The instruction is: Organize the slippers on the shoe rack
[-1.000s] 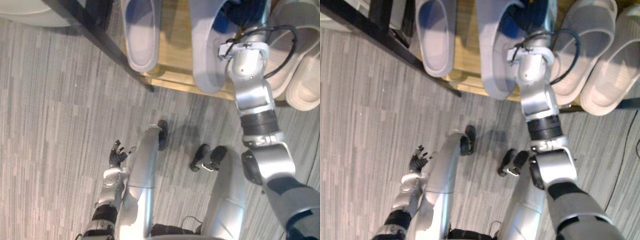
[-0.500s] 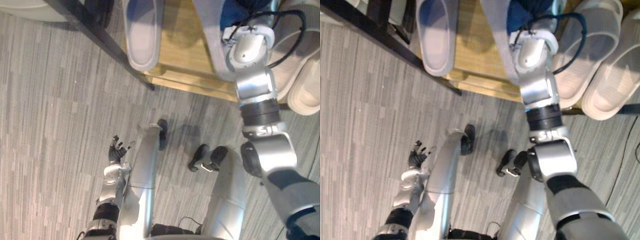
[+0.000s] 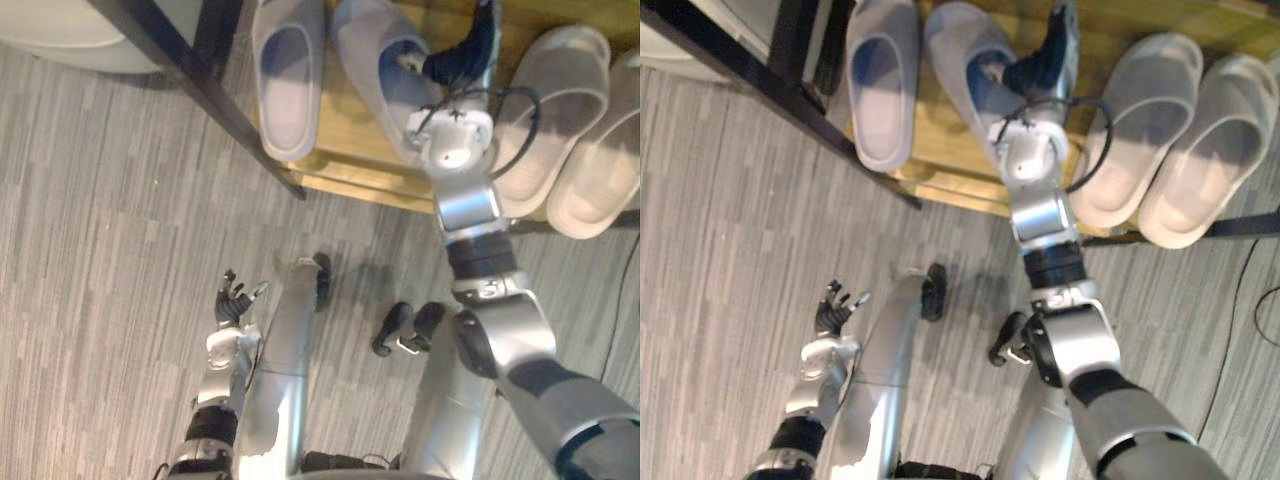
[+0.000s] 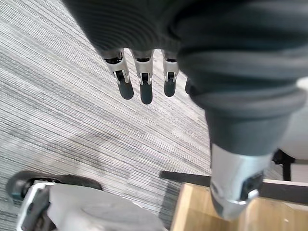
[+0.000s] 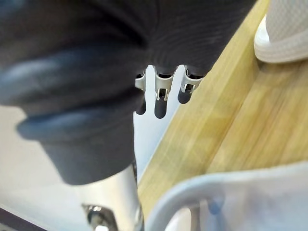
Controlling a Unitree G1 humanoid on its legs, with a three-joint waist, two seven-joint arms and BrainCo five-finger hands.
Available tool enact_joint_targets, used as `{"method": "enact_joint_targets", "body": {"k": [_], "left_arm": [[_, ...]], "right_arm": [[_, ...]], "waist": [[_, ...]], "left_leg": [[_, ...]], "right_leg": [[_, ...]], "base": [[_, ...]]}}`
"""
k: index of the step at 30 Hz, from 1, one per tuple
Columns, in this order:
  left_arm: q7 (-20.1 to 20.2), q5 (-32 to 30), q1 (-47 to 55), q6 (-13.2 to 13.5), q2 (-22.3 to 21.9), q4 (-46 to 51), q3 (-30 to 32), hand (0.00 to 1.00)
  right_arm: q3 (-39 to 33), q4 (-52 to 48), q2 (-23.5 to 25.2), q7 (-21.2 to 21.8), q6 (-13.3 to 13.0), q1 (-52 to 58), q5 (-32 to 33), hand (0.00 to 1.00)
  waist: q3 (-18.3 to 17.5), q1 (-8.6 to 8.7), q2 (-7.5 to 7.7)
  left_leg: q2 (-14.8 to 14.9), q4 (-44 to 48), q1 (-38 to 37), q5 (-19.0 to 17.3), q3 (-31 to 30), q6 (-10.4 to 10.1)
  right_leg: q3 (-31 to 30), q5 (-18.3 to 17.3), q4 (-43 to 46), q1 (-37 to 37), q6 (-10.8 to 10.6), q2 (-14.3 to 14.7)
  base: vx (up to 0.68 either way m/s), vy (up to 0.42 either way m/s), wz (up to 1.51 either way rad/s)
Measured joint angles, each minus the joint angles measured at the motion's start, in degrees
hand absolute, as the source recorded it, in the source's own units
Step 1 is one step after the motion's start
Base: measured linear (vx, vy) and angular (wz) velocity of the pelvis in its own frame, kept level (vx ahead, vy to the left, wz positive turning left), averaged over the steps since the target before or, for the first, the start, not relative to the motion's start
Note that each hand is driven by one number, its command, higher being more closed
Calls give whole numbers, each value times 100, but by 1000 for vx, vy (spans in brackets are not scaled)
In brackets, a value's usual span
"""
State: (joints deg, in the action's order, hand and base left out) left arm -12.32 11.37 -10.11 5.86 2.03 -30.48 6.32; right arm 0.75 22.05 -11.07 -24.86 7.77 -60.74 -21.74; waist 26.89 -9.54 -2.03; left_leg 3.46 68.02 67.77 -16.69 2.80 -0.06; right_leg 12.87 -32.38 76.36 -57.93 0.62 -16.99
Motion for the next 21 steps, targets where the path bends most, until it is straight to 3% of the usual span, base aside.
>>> {"method": "enact_joint_targets", "body": {"k": [11, 17, 21], "left_arm": [[7, 8, -76, 1, -52, -565, 430, 0], [15, 3, -112, -3, -62, -823, 581, 0], [29, -3, -120, -5, -60, -907, 690, 0]], "right_arm": [[-10, 268, 29, 286, -83, 62, 892, 0], [-40, 370, 240, 480, -333, 430, 1750, 0], [-29, 447, 463, 695, -402, 704, 1981, 0]], "waist": [[-149, 49, 138], [-183, 74, 196], [-218, 84, 261]], "left_leg": [[110, -127, -217, -26, -11, -52], [107, -205, -315, -28, -28, -56], [106, -245, -352, -32, -29, -62]], "right_leg": [[62, 41, -175, 202, 64, 101], [112, 55, -272, 327, 86, 106], [125, 56, -325, 371, 85, 110]], "base": [[-15, -11, -4], [0, 0, 0], [0, 0, 0]]}}
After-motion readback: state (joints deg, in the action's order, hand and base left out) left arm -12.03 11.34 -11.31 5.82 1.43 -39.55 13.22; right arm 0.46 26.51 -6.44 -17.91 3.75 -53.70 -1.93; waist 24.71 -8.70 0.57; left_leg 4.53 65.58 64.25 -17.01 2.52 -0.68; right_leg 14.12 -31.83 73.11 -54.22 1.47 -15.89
